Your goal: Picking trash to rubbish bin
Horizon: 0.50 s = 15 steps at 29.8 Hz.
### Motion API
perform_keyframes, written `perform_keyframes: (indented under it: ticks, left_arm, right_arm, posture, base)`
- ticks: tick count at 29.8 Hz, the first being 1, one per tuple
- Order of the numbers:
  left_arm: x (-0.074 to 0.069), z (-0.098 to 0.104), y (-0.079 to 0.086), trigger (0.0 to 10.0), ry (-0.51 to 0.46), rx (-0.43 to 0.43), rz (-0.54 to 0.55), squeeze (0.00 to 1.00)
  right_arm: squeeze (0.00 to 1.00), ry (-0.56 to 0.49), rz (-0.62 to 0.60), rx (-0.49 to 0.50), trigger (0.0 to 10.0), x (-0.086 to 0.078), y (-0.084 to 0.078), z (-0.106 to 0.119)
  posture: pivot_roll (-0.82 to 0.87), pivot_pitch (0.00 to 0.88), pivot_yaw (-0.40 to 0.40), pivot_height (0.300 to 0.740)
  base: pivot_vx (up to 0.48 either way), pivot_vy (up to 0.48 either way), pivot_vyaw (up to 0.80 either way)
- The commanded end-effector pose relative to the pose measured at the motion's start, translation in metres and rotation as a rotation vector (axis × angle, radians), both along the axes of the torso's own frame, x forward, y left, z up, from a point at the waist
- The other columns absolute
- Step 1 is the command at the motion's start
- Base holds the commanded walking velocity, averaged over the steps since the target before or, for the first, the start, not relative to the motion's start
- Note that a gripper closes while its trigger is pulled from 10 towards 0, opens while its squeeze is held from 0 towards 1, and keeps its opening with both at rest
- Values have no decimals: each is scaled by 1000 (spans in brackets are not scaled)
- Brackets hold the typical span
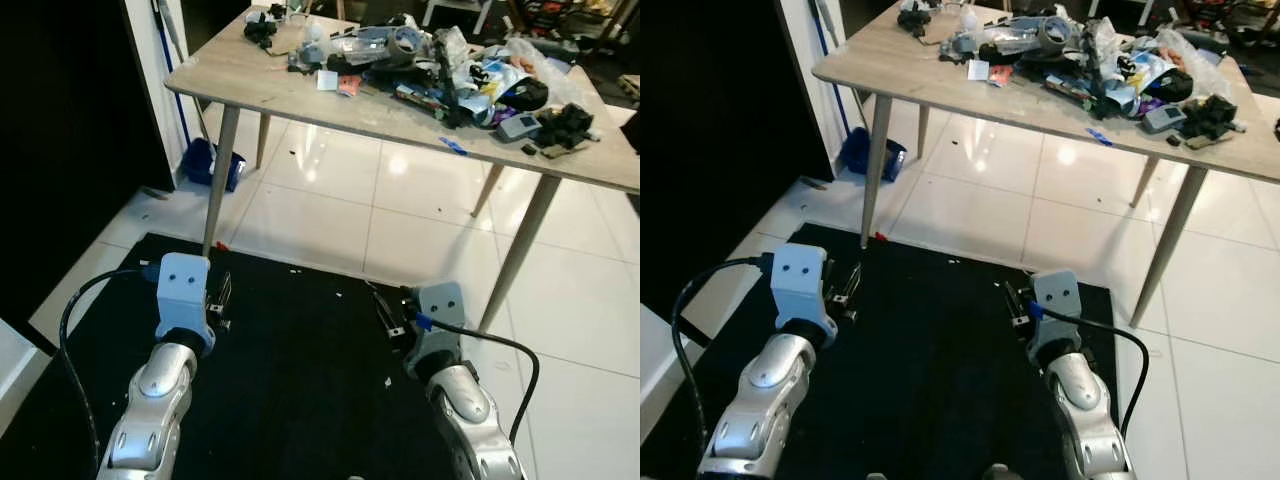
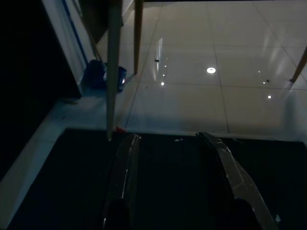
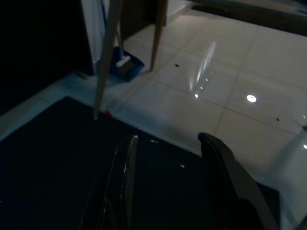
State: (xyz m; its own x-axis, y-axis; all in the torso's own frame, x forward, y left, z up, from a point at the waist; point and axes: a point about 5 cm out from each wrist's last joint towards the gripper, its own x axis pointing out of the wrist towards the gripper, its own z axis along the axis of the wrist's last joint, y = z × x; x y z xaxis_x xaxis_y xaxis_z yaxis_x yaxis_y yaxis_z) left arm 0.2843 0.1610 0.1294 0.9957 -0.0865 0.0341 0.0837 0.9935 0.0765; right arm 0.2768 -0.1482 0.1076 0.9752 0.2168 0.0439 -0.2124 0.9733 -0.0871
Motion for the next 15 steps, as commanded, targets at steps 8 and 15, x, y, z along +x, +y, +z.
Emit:
perform_keyframes:
  ticks: [8, 15]
  left_arm:
    - [2, 0, -3, 10000, -1, 11, -6, 0]
    - [3, 0, 0, 10000, -6, 12, 4, 0]
  right_arm:
    - [0, -4, -15, 6, 10000, 5, -3, 1]
    - [0, 5, -9, 7, 10000, 2, -2, -2]
  posture:
    - [-29, 127, -44, 740]
    - [-23, 129, -45, 740]
  base:
    - [300, 0, 0]
    - [301, 0, 0]
